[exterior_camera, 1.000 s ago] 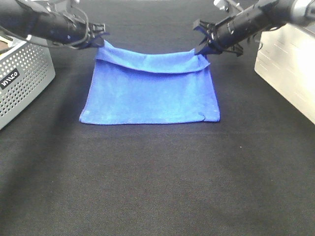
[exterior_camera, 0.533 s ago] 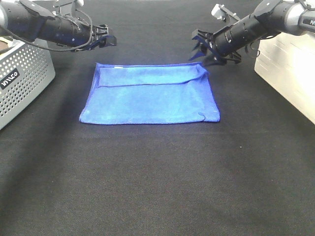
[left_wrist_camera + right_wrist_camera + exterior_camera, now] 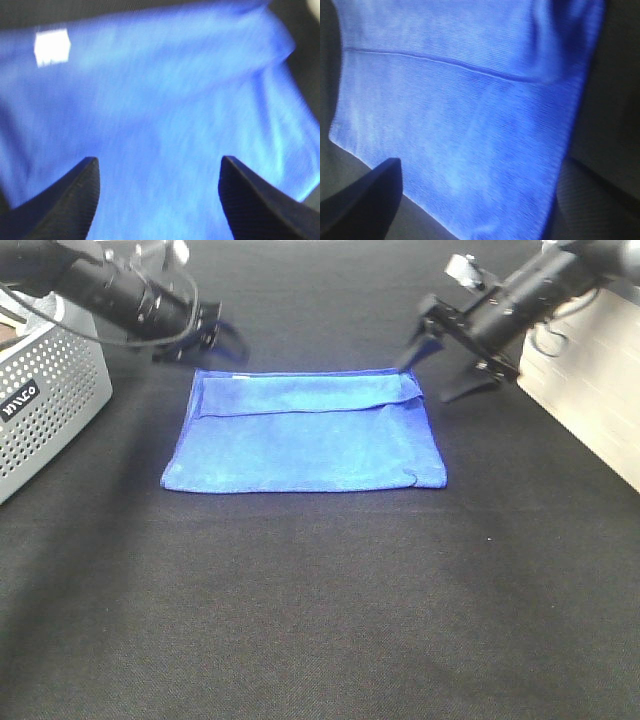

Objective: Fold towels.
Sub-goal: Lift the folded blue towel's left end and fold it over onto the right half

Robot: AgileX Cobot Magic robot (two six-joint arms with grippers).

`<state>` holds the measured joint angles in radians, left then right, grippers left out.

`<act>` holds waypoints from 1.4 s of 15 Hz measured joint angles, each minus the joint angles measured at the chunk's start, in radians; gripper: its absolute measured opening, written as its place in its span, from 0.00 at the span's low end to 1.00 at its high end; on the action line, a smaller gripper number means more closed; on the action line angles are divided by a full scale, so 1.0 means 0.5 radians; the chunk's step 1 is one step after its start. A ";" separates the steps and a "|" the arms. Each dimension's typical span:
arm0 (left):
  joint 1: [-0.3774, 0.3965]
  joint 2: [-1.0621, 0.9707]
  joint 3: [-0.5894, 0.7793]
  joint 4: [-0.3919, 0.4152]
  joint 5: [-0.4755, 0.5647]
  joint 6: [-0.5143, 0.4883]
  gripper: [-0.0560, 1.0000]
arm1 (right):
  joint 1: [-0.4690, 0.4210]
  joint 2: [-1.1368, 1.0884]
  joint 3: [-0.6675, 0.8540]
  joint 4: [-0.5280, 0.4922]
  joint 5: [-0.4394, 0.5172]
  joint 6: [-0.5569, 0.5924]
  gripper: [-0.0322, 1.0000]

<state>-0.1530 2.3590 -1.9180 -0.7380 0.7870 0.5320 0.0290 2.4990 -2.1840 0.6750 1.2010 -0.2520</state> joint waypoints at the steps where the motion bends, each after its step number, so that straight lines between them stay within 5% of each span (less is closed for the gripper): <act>1: 0.000 -0.002 0.020 0.104 0.052 -0.170 0.66 | -0.014 -0.002 0.004 -0.014 0.006 0.004 0.80; 5: 0.002 -0.238 0.408 0.268 0.016 -0.484 0.64 | -0.016 -0.250 0.512 -0.134 -0.026 -0.002 0.80; 8: 0.002 -0.366 0.724 0.354 -0.102 -0.674 0.64 | -0.016 -0.498 0.966 -0.144 -0.322 -0.122 0.80; 12: 0.002 -0.366 0.854 0.460 -0.188 -0.832 0.64 | -0.016 -0.522 1.090 -0.138 -0.392 -0.178 0.80; 15: 0.002 -0.356 0.858 0.478 -0.268 -0.908 0.74 | -0.016 -0.522 1.090 -0.128 -0.494 -0.198 0.80; 21: -0.104 -0.230 0.860 0.432 -0.398 -0.888 0.77 | 0.058 -0.356 1.090 -0.010 -0.588 -0.262 0.75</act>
<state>-0.2050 2.2440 -1.4880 -0.5220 0.5880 0.0880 0.0580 2.3210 -1.6390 0.6700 0.9070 -0.3830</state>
